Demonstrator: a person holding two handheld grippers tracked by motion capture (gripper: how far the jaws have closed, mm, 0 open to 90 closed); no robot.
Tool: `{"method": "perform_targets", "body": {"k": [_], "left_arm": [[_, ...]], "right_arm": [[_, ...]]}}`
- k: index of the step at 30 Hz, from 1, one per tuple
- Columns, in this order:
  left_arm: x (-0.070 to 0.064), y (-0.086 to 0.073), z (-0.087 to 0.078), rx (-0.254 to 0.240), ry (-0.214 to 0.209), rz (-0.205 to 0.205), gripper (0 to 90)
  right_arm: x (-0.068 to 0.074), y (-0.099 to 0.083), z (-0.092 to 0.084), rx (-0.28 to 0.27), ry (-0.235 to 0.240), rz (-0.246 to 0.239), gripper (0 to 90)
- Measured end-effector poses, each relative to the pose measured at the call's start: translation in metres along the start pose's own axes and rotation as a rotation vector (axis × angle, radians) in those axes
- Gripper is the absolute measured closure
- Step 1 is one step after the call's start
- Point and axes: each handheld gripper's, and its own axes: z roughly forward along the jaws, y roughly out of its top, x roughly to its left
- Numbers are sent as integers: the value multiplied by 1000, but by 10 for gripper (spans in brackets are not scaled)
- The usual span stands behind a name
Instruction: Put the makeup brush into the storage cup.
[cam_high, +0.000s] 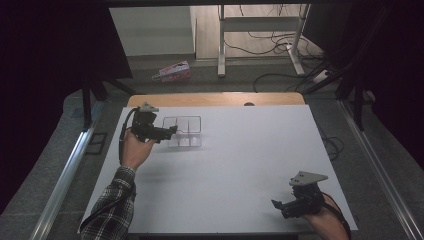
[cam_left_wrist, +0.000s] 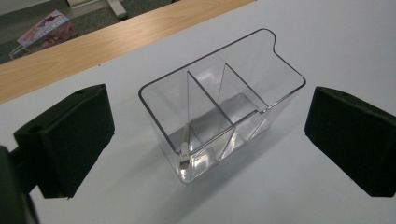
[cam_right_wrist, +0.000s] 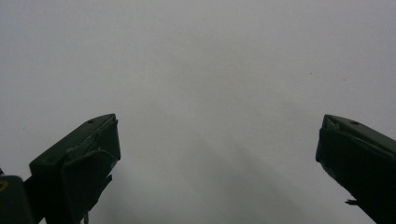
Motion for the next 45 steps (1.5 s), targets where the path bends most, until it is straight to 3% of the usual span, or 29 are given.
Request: {"method": "perform_targets", "body": {"k": [16,45], "left_arm": [[-2,-8,-11,12,-17,36,23],[-6,-39,-28,-8,-50,20,20]], "right_arm": [[0,0,0,2,0,-1,0],[0,0,0,-4,5,1,0]]}}
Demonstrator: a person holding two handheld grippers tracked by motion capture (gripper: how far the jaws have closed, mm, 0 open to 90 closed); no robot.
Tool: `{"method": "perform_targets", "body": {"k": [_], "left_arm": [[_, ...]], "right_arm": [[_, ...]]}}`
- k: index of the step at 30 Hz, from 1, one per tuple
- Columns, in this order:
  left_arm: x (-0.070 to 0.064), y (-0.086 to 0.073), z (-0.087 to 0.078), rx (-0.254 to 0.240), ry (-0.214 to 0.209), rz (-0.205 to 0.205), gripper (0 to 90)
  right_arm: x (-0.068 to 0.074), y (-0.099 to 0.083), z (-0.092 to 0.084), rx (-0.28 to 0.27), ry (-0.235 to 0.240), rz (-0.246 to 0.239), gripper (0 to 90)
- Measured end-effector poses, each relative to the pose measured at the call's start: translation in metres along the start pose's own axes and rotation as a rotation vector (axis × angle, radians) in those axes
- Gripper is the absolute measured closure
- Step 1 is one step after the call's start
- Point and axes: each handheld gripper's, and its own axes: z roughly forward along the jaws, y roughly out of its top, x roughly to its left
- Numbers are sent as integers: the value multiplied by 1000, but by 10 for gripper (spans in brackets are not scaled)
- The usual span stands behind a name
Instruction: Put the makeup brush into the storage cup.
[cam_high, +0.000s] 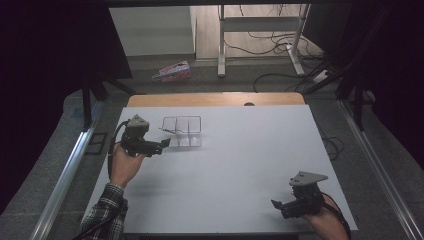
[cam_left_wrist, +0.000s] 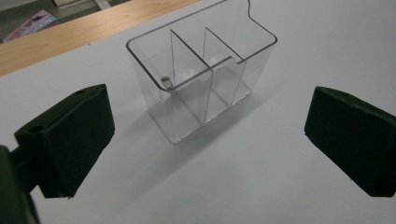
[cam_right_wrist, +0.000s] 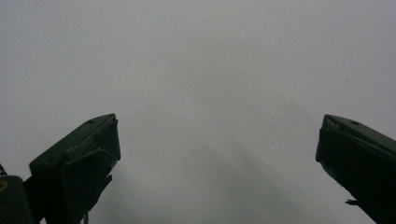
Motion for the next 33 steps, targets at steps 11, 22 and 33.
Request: {"method": "perform_targets", "body": {"k": [11,22,33], "left_arm": [[-8,-15,2,5,4,7,19],[-15,-32,-1,9,6,18,20],[-20,-45,-5,20,-2,24,22]], "right_arm": [[0,0,0,0,1,-1,0],[1,0,0,2,0,-2,0],[1,1,-1,-1,5,-6,0]]}}
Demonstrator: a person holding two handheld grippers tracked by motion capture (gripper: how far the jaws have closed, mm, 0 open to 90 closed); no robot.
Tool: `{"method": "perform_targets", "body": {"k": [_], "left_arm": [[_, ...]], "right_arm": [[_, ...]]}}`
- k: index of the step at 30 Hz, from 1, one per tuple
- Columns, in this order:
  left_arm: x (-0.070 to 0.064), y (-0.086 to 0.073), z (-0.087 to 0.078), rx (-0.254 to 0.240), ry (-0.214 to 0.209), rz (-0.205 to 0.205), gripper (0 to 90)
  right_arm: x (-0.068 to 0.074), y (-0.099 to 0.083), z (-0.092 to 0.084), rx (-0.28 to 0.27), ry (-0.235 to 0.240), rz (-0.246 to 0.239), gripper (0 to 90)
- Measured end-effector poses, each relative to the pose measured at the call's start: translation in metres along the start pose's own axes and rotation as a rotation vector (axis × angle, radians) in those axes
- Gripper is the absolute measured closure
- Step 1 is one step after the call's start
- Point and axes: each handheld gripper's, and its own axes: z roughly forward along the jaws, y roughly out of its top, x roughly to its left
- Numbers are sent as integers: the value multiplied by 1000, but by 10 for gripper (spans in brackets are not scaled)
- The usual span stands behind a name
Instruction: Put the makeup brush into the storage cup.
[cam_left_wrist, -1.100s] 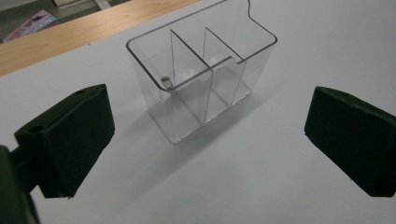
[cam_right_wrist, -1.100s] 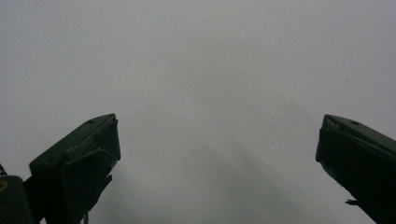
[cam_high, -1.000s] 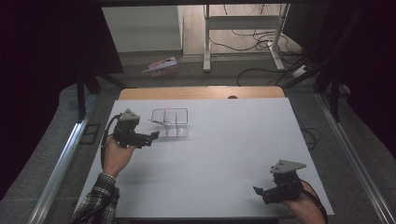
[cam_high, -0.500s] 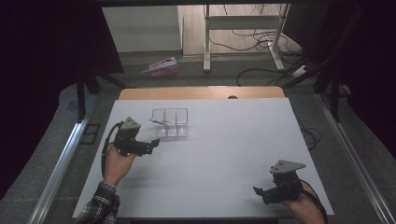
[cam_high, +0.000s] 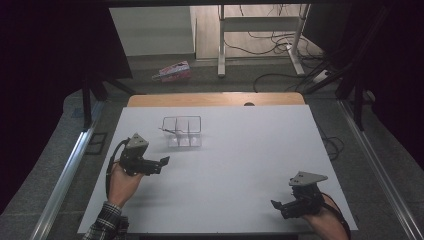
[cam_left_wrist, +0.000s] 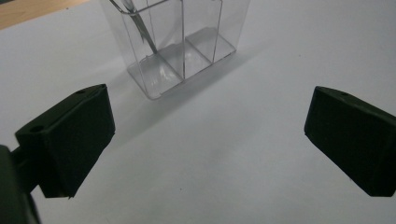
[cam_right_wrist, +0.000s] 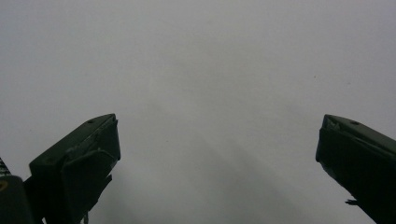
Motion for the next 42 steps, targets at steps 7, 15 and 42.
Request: {"method": "perform_targets", "body": {"k": [7,15,42], "left_arm": [[-4,-7,-3,-2,-9,1,20],[-10,-15,-10,8,4,6,16],[-20,-37,-31,11,20,-1,11]], "right_arm": [[-1,0,-1,-8,2,4,0],[-1,0,-1,-17,4,10,0],[0,0,-1,-10,1,7,0]]}}
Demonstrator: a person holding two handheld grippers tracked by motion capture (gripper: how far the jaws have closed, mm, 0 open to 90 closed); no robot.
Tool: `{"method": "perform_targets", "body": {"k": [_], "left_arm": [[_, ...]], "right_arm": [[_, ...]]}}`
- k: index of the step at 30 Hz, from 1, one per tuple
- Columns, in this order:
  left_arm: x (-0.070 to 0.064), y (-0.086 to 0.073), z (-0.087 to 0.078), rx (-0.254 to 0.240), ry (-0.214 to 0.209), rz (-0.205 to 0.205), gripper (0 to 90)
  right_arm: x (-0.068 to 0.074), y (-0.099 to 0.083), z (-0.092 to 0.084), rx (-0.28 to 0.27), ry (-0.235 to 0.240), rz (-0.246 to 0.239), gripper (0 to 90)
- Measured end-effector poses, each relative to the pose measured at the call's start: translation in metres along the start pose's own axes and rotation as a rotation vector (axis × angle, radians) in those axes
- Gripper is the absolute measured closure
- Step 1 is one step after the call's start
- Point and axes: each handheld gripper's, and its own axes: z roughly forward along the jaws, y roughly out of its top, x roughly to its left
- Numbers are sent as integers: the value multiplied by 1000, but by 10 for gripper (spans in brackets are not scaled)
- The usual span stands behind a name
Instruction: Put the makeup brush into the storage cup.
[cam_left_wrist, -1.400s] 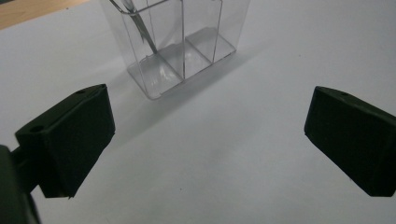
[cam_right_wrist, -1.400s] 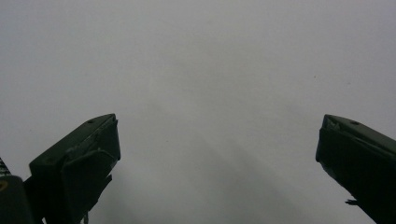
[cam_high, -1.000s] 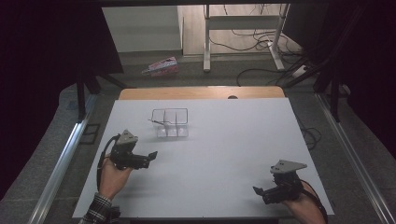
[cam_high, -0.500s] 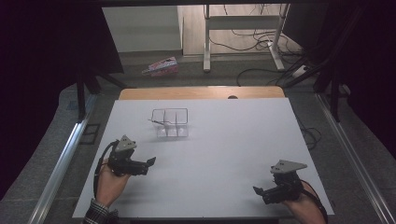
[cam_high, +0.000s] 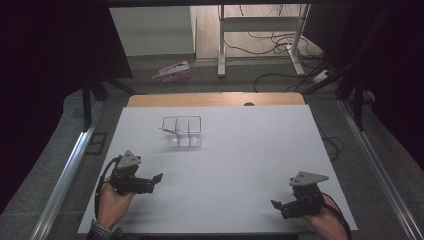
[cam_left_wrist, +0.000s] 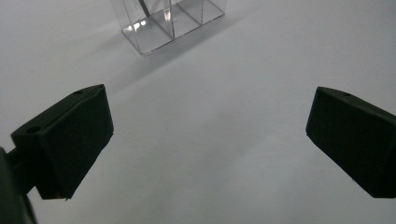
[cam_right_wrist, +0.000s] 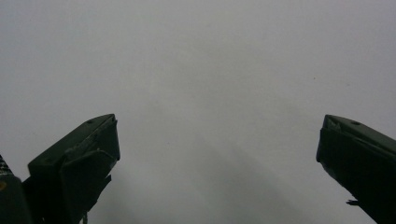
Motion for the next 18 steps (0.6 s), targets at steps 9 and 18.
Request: {"method": "perform_targets", "body": {"k": [9,18], "left_arm": [[1,-9,-8,-1,3,-17,9],[0,-17,-16,-9,1,-32,8]], "right_arm": [[0,0,0,0,1,-1,0],[1,0,0,0,3,-1,0]]}}
